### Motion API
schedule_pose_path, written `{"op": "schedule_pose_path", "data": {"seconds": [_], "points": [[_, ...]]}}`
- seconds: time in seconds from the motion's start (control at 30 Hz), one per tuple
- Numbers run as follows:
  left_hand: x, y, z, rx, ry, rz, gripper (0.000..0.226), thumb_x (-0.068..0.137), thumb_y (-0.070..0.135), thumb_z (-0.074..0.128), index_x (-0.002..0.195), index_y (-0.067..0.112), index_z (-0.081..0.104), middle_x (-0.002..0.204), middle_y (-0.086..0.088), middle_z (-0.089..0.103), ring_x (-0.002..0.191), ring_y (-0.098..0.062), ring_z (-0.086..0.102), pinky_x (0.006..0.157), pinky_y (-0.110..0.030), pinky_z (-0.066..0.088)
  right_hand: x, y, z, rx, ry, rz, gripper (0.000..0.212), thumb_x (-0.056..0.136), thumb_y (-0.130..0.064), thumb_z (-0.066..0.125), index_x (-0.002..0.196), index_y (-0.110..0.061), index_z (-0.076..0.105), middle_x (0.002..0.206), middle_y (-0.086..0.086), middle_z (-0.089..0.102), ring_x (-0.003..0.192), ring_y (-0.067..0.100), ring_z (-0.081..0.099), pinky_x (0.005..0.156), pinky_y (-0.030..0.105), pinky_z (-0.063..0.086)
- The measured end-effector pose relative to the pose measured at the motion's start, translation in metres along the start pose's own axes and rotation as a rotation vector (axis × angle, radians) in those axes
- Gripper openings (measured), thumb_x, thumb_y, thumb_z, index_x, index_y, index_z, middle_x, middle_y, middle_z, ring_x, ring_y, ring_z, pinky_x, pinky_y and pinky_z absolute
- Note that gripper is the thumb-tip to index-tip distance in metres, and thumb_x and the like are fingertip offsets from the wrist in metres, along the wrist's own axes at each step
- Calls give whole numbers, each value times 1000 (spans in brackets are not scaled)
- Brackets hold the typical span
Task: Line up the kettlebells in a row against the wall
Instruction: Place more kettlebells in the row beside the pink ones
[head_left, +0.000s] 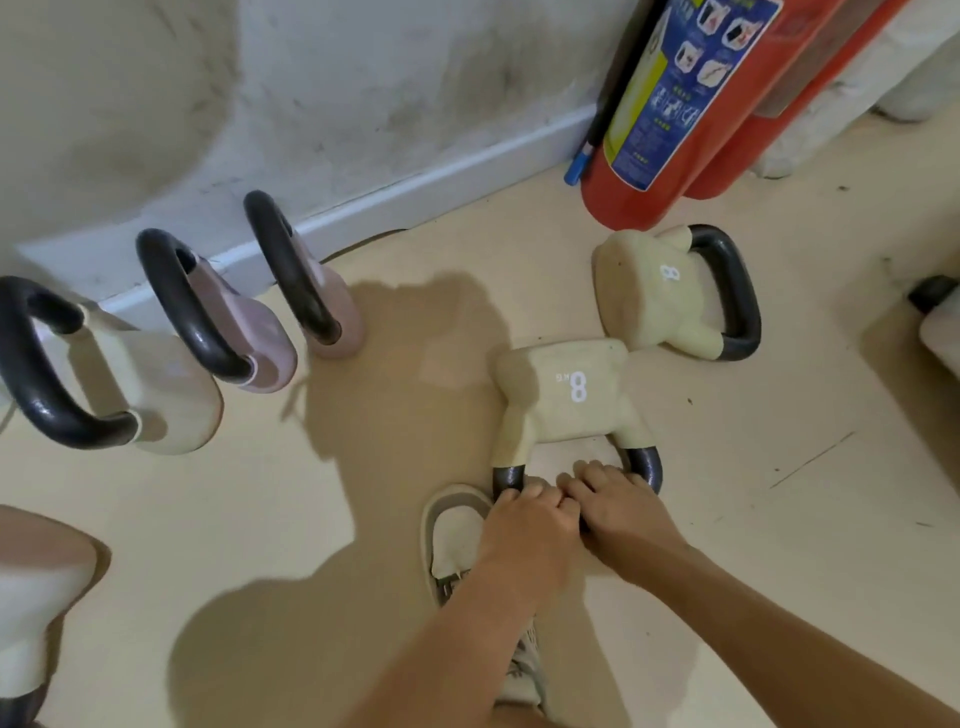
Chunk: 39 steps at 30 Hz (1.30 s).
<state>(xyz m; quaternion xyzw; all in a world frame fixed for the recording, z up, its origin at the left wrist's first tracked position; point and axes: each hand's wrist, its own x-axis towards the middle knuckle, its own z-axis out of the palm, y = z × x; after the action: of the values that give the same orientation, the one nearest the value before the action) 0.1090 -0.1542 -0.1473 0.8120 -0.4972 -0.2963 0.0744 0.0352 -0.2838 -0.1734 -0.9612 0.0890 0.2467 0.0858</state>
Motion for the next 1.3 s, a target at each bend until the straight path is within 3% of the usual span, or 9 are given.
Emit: {"op": "schedule_pose_path", "data": {"seconds": [0.1,0.23,0.4,0.47,0.6,0.83,1.0,1.13,1.3], "points": [[7,3,-1,91,-27,-69,49,90,6,46,138,3,38,132,-14,55,124,-30,46,102,-37,31,10,4,-1,-33,-90,-63,45,85,-12,57,130,-6,53,125,14,57,118,32,54,93,39,45],[8,-1,-4,139,-60,-72,40,93,11,45,133,7,41,126,-12,59,119,-28,49,101,-37,31,12,10,-5,-80,-201,-117,50,93,-13,47,142,-5,39,141,20,47,130,37,43,108,47,36],[13,0,-16,248,-43,-110,28,93,16,48,119,13,57,116,-4,61,121,-23,42,104,-40,22,11,11,-48,32,-259,-260,36,86,-19,54,120,-9,52,117,7,55,109,24,52,88,25,39],[18,-2,-42,226,-6,-137,18,90,21,53,103,20,65,103,0,65,113,-19,45,101,-39,22,9,8,-84,114,-253,-277,14,83,-21,58,91,-17,48,90,0,49,85,18,49,68,23,30],[29,-16,-104,179,118,-166,7,78,27,58,82,26,64,74,7,59,82,-18,52,91,-34,25,13,7,-146,282,-103,-228,24,73,-14,58,77,-27,39,68,-10,44,61,14,46,54,25,33],[38,-25,-130,-17,146,-200,8,76,34,60,80,28,58,65,6,51,67,-21,50,71,-30,29,24,29,-173,-107,166,-131,15,65,-35,63,73,-28,53,71,-13,43,69,17,49,63,30,31],[28,-37,-128,-101,100,-203,10,73,38,59,78,29,57,72,6,60,76,-22,62,66,-29,38,28,21,-171,-89,211,-106,15,70,-42,65,73,-28,60,77,-11,55,83,17,53,71,32,35],[34,-48,-140,-133,87,-215,8,70,35,61,74,28,58,72,4,65,69,-20,63,56,-27,42,37,15,-183,-33,163,-86,11,69,-36,57,68,-31,48,68,-8,55,69,14,46,76,35,40],[49,-58,-158,-109,68,-182,12,68,33,62,77,25,63,65,4,60,65,-20,61,51,-26,39,54,22,-191,112,145,-78,11,59,-36,51,54,-31,43,49,-7,50,52,20,53,57,26,34]]}}
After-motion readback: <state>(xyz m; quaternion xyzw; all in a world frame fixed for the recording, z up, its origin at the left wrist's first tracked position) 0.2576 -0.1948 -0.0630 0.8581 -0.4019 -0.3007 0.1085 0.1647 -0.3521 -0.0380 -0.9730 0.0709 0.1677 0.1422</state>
